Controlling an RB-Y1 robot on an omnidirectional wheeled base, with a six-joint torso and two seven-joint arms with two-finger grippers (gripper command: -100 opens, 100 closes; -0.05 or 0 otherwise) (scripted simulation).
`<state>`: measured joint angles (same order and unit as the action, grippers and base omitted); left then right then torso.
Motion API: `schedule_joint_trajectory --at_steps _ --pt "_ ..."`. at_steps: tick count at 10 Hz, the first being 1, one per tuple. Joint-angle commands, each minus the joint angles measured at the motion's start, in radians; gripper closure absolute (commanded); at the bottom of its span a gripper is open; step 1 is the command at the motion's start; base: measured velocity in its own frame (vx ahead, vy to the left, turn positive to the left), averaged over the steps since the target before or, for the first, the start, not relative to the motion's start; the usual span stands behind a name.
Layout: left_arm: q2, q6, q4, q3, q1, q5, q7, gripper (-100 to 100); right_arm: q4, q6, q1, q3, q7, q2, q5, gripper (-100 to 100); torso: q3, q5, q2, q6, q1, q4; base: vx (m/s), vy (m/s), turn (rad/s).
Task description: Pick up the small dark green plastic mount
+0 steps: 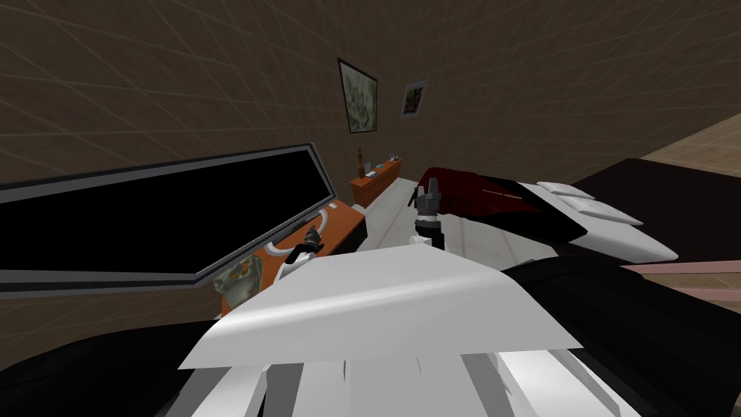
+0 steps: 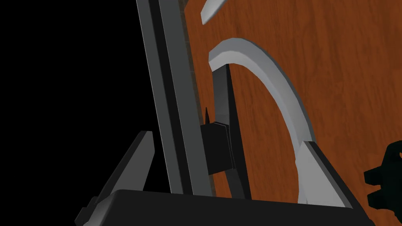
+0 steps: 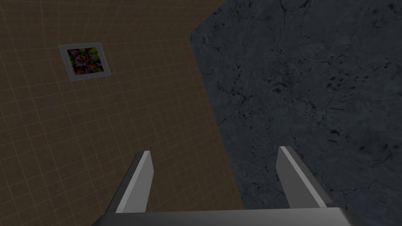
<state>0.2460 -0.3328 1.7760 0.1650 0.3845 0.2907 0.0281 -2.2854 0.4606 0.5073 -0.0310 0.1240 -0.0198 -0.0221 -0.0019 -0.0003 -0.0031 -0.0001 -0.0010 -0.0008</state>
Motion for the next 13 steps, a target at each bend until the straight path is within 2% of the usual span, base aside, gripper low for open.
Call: schedule_joint_trajectory --at_steps 1,2,3,4,5,6,7,8,9,10,11,12,13 --pt "0.009 -0.036 -0.017 0.007 -0.002 0.009 0.011 -100 0.000 0.000 0.000 0.000 0.000 0.000 0.000 0 0.000 0.000 0.000 0.000 0.000 0.000 0.041 -0.012 -0.018" --pt "0.020 -0.070 -0.054 0.020 -0.016 0.018 0.028 -100 0.000 0.000 0.000 0.000 0.000 0.000 0.000 0 0.000 0.000 0.001 0.000 0.000 0.000 0.058 -0.027 -0.028" --pt "0.020 -0.085 -0.054 0.020 -0.016 0.018 0.028 -100 0.000 0.000 0.000 0.000 0.000 0.000 0.000 0 0.000 0.000 0.000 0.000 -0.001 0.000 0.048 -0.023 -0.017" --pt "0.031 -0.119 -0.091 0.033 -0.030 0.028 0.046 -100 0.000 0.000 0.000 0.000 0.000 0.000 0.000 0 0.000 0.000 0.000 0.000 -0.001 0.000 0.039 -0.011 -0.036" --pt "0.031 -0.133 -0.091 0.033 -0.030 0.028 0.046 -100 0.000 0.000 0.000 0.000 0.000 0.000 0.000 0 0.000 0.000 0.001 0.000 0.000 0.000 0.036 -0.002 -0.016" --pt "0.041 -0.171 -0.129 0.046 -0.045 0.036 0.065 -100 0.000 0.000 0.000 0.000 0.000 0.000 0.000 0 0.001 0.000 0.001 0.000 0.001 0.000 0.043 -0.009 -0.030" --pt "0.041 -0.179 -0.129 0.046 -0.045 0.036 0.065 -100 0.000 0.000 0.000 0.000 0.000 0.000 0.000 0 0.000 0.000 0.001 0.000 0.001 0.000 0.036 -0.006 -0.015" --pt "0.051 -0.224 -0.167 0.058 -0.060 0.043 0.083 -100 0.000 0.000 0.000 0.000 0.000 0.000 0.000 0 0.000 0.000 0.001 0.000 0.001 0.000 0.045 -0.003 -0.034" --pt "0.051 -0.224 -0.167 0.058 -0.060 0.043 0.083 -100 0.000 0.000 0.000 0.000 0.000 0.000 0.000 0 0.000 0.000 0.001 0.000 0.001 0.000 0.038 -0.001 -0.013" --pt "0.061 -0.261 -0.204 0.070 -0.075 0.050 0.102 -100 0.000 0.000 0.000 0.000 0.000 0.000 0.000 0 0.001 0.000 0.001 0.000 0.001 0.000 0.045 -0.003 -0.029" --pt "0.061 -0.267 -0.204 0.070 -0.075 0.050 0.102 -100 0.000 0.000 0.000 0.000 0.000 0.000 0.000 0 0.000 0.000 0.001 0.000 0.001 0.000 0.035 -0.001 -0.016" --pt "0.071 -0.304 -0.242 0.081 -0.091 0.056 0.120 -100 0.000 0.000 0.000 0.000 0.000 0.000 0.000 0 0.001 0.000 0.001 0.000 0.001 0.000 0.033 0.004 -0.028" --pt "0.071 -0.309 -0.242 0.081 -0.091 0.056 0.120 -100 0.000 0.000 0.000 0.000 0.000 0.000 0.000 0 0.001 0.000 0.001 0.000 0.001 0.000 0.025 0.005 -0.013"
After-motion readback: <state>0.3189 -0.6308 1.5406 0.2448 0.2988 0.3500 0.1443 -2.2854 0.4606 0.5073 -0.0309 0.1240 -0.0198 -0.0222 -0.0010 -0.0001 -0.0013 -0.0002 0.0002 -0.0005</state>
